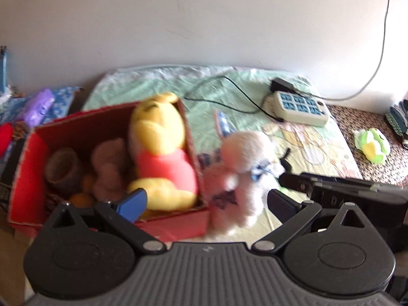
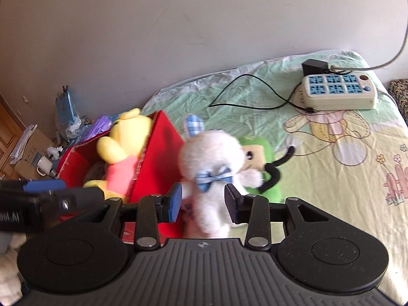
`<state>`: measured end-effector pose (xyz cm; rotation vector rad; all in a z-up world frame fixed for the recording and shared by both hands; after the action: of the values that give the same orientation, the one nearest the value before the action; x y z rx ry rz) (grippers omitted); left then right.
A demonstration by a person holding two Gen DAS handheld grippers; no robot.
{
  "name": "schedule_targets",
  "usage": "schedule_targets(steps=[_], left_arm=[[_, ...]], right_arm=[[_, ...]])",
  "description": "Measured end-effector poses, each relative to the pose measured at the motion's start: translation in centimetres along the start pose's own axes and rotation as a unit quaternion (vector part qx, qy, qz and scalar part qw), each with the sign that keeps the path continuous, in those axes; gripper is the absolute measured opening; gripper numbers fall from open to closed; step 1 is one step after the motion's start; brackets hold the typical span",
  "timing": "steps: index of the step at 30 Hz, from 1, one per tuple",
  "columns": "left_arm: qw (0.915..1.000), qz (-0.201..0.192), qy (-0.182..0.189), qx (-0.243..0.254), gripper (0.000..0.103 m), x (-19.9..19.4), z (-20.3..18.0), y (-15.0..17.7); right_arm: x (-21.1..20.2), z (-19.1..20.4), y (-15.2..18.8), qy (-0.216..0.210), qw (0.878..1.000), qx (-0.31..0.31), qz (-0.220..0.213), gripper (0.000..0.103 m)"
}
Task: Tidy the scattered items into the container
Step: 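Close the right gripper on the green pea-shaped plush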
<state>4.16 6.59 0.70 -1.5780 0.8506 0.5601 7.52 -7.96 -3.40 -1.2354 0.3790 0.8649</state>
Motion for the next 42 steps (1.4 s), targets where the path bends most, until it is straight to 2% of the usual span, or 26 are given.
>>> schedule_targets(steps=[5, 11, 16, 18, 22, 25, 27, 28, 34, 37, 40, 42], left_arm=[[0.9992, 0.018, 0.035, -0.005, 0.099, 2.8, -2.4, 0.9], [0.9973, 0.007, 0.073, -0.008, 0.099, 4.9, -4.3, 0.6], [0.9975, 0.002, 0.059, 0.039, 0.099, 6.5, -6.5, 0.7], [0.9966, -0.001, 0.066, 0.049, 0.099, 7.1, -7.0, 0.6], [0.9922, 0.009, 0.105, 0.066, 0.099, 8.6, -8.7, 0.6], [0.9851, 0.015, 0.148, 0.086, 0.099, 9.4, -10.5, 0.8], [0.9812, 0.017, 0.160, 0.106, 0.099, 10.1, -11.7, 1.0], [0.9797, 0.019, 0.163, 0.115, 0.099, 10.5, -12.1, 1.2], [0.9799, 0.041, 0.164, 0.105, 0.099, 13.7, -11.7, 0.9], [0.9812, 0.047, 0.162, 0.094, 0.099, 14.1, -10.6, 1.0], [0.9804, 0.053, 0.161, 0.101, 0.098, 14.1, -10.1, 1.4], [0.9806, 0.049, 0.153, 0.112, 0.096, 13.8, -9.9, 1.4]], right_arm=[[0.3, -3.6, -0.3, -0.002, 1.000, 0.015, 0.005, 0.040], [1.3, -7.1, -0.5, 0.002, 0.999, 0.038, 0.019, 0.040], [3.1, -9.3, -1.0, -0.003, 0.997, 0.061, 0.035, 0.038], [4.0, -9.9, -1.3, -0.011, 0.997, 0.061, 0.043, 0.038], [5.4, -9.7, -2.1, -0.064, 0.993, 0.071, 0.069, 0.040], [6.5, -9.2, -2.6, -0.078, 0.992, 0.049, 0.084, 0.041], [7.2, -9.1, -2.7, -0.091, 0.990, 0.042, 0.097, 0.044], [7.5, -9.0, -2.7, -0.098, 0.989, 0.039, 0.103, 0.047], [9.4, -8.9, -2.9, -0.116, 0.985, 0.012, 0.124, 0.048], [10.2, -8.1, -3.1, -0.149, 0.980, 0.000, 0.133, 0.048], [11.2, -7.4, -2.8, -0.155, 0.977, -0.008, 0.143, 0.048], [11.8, -7.0, -2.8, -0.161, 0.976, -0.002, 0.145, 0.053]])
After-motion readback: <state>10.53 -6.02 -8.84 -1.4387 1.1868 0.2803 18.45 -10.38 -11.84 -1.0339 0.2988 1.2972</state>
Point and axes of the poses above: each gripper's, at about its wrist camera, not at the fingertips, and x roughly the way its jaws point, z to its left, y to its underside, the point moved 8 cm from there along x, roughly the way its jaws point, and after that the axes turned 9 degrees about y, right-handed, at the moved point
